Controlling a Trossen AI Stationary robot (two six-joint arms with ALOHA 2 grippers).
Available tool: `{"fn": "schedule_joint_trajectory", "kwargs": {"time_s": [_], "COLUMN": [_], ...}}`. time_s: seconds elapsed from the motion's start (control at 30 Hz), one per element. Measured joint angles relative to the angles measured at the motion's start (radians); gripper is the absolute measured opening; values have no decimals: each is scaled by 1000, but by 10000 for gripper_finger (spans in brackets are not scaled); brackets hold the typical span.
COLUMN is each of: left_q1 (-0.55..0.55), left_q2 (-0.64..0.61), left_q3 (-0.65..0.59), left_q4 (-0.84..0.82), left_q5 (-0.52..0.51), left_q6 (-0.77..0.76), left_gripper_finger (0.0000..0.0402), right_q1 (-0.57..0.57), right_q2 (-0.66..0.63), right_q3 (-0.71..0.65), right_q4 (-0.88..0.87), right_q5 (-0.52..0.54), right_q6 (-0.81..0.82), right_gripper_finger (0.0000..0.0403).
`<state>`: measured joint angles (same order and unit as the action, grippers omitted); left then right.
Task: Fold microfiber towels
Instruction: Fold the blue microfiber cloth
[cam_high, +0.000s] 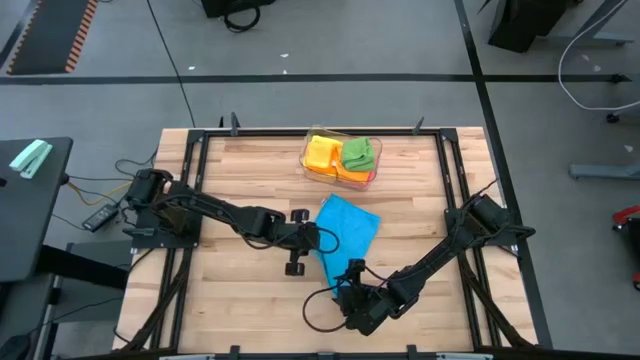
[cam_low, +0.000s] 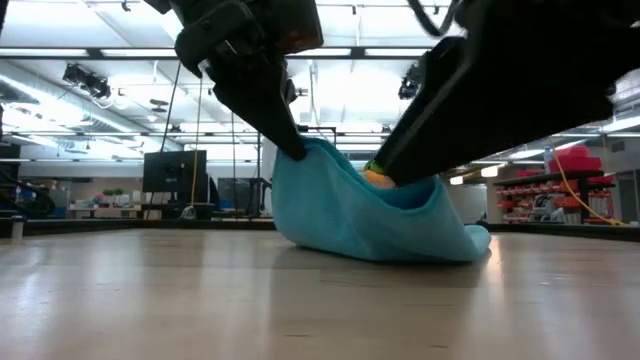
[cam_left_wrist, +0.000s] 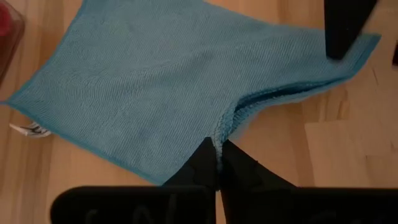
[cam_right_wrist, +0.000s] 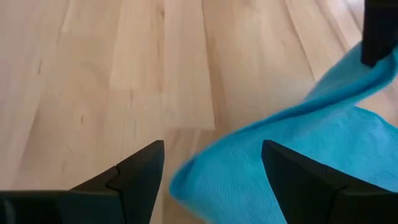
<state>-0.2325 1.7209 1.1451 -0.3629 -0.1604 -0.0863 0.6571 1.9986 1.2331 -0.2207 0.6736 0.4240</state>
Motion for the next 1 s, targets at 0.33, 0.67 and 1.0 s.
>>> {"fn": "schedule_joint_trajectory", "kwargs": {"time_s": [0.33,0.67,1.0], "left_q1": [0,0,0], "left_q2": [-1,-1,-1], "left_q3": [0,0,0], "left_q4": [-10,-18,-11], "left_q5": [-1,-2,-1], "left_q6": [-12,-8,1], "left_gripper_finger": [14,36,16], "right_q1": [5,29,36], "right_q2": [178,221,217], "right_q3": [221,306,297], "right_q4": [-148,-367,-506], "right_q5": [144,175,194], "right_q6": [58,275,414], "right_gripper_finger": [278,277,277]}}
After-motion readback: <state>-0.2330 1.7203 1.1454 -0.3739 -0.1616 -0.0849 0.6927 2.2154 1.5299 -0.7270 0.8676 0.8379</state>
